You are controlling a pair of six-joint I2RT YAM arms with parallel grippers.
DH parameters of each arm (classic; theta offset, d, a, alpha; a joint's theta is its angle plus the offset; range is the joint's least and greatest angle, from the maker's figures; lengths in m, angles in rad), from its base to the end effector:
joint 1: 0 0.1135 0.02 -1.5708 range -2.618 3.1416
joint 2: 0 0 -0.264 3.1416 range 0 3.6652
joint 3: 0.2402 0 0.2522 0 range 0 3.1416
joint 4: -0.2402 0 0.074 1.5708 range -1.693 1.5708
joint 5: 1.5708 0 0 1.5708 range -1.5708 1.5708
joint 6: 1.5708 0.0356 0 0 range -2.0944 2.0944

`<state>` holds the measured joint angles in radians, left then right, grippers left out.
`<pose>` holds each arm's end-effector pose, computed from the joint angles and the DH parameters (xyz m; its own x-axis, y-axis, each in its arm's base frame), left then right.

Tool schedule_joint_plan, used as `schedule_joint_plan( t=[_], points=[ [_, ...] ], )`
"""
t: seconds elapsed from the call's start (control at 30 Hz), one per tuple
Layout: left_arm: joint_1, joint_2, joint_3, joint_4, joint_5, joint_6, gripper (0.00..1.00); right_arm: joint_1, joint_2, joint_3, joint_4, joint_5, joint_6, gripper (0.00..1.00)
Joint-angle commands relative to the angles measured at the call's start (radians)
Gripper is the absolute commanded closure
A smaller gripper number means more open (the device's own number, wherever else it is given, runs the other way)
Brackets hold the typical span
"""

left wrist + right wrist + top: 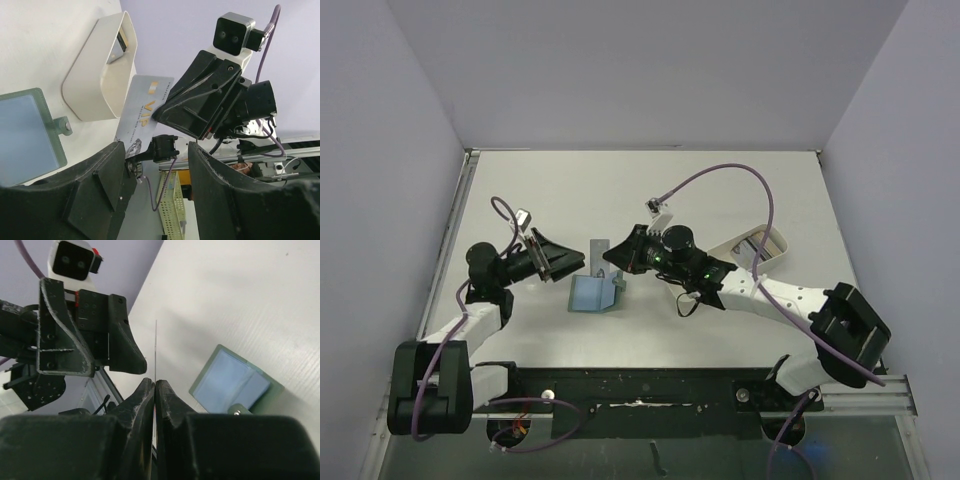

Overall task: Put the credit cards into the card holder
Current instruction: Pick up the credit card from the storage box.

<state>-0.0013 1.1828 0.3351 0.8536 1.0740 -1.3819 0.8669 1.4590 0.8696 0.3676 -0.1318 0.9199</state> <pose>0.2181 -0.0316 0.2145 -0.8630 -0.4670 -0.1929 0.1710 0.0893 -0.9812 0.2127 0.2578 0.2655 -0.7535 0.3311 -0.5681 -0.3949 0.4629 0.7936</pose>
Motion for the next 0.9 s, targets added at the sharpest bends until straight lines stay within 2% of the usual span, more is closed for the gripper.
schedule_joint_plan(
  t=[0.0, 0.2, 0.33, 0.4, 0.53, 0.57, 0.63, 0.7, 0.77, 0.87],
  points=[
    [-0.003, -0.051, 0.061, -0.074, 0.000, 0.090, 0.49, 0.016, -0.082, 0.022, -0.010, 0.039, -0.034, 1.00],
    [-0.023, -0.053, 0.071, -0.044, -0.003, 0.065, 0.53, 0.025, -0.065, 0.005, 0.084, -0.023, 0.015, 1.00],
    [-0.034, -0.055, 0.060, -0.005, 0.001, 0.039, 0.62, 0.029, -0.044, 0.011, 0.105, -0.042, 0.029, 1.00],
    [-0.034, -0.062, 0.057, 0.000, 0.001, 0.029, 0.68, 0.030, -0.041, 0.009, 0.109, -0.043, 0.031, 1.00],
    [-0.034, -0.057, 0.050, 0.019, 0.000, 0.005, 0.97, 0.029, -0.041, 0.008, 0.084, -0.031, 0.020, 0.98],
    [-0.034, -0.054, 0.049, 0.024, 0.001, 0.000, 1.00, 0.027, -0.042, 0.012, 0.064, -0.020, 0.010, 0.96],
    [-0.034, -0.051, 0.047, 0.032, 0.003, -0.002, 1.00, 0.027, -0.055, 0.023, 0.015, 0.011, -0.012, 0.89],
    [-0.031, -0.051, 0.044, 0.025, 0.000, 0.006, 1.00, 0.027, -0.068, 0.035, -0.037, 0.046, -0.029, 0.74],
    [-0.023, -0.054, 0.051, -0.065, -0.007, 0.062, 1.00, 0.025, -0.081, 0.045, -0.095, 0.091, -0.048, 0.58],
    [-0.015, -0.064, 0.063, -0.202, -0.033, 0.150, 1.00, 0.026, -0.103, 0.053, -0.177, 0.162, -0.074, 0.48]
  ],
)
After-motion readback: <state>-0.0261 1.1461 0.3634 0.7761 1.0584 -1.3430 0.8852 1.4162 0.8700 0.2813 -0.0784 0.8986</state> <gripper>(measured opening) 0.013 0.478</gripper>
